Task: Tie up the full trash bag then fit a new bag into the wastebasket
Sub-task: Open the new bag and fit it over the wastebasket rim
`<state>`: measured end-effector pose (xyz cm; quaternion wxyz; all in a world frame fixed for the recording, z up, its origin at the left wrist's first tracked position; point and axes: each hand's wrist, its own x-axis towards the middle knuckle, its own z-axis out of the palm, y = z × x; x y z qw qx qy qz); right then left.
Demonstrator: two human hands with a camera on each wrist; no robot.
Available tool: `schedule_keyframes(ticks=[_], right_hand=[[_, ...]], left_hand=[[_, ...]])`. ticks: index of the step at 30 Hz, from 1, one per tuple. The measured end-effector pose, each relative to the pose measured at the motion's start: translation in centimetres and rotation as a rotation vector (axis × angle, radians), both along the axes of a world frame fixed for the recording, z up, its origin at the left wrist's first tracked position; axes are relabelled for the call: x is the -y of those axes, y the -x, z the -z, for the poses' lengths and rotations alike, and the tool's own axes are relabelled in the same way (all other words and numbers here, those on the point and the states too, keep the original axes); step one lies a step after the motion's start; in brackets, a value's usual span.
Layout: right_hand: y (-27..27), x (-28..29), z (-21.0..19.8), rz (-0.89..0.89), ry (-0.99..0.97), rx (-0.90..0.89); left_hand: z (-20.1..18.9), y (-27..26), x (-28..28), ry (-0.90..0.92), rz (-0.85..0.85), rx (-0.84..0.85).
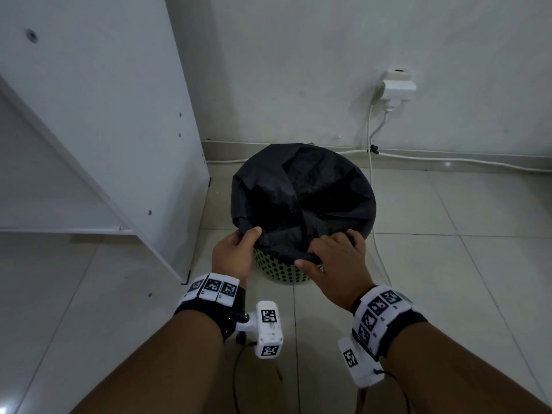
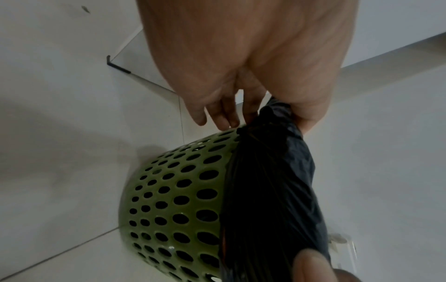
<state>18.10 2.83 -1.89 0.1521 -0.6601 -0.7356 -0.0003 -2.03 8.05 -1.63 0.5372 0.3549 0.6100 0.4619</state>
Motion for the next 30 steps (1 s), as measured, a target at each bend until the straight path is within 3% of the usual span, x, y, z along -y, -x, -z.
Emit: schedule_keyframes(ticks=[5, 13, 19, 26, 30], right_hand=[[0.1, 0.0, 0.0, -0.003, -0.017, 0.000], [0.1, 0.0, 0.1, -0.001, -0.043, 0.009], [0.1, 0.0, 0.2, 0.009, -0.031, -0.013], [0.3, 0.1, -0.3, 0.018, 0.033, -0.006], [0.5, 0.3, -0.4, 0.013, 0.040, -0.017]], left_hand=[[-0.7, 0.1, -0.4, 0.022, 0.047, -0.111], [0.1, -1.1, -0.1, -0.029, -0.060, -0.010], [0.1, -1.0, -0.2, -0.049, -0.031, 0.045], [0.7, -0.8, -1.0, 0.228, -0.112, 0.093], [0.3, -0.8, -1.4, 0.315, -0.096, 0.232]])
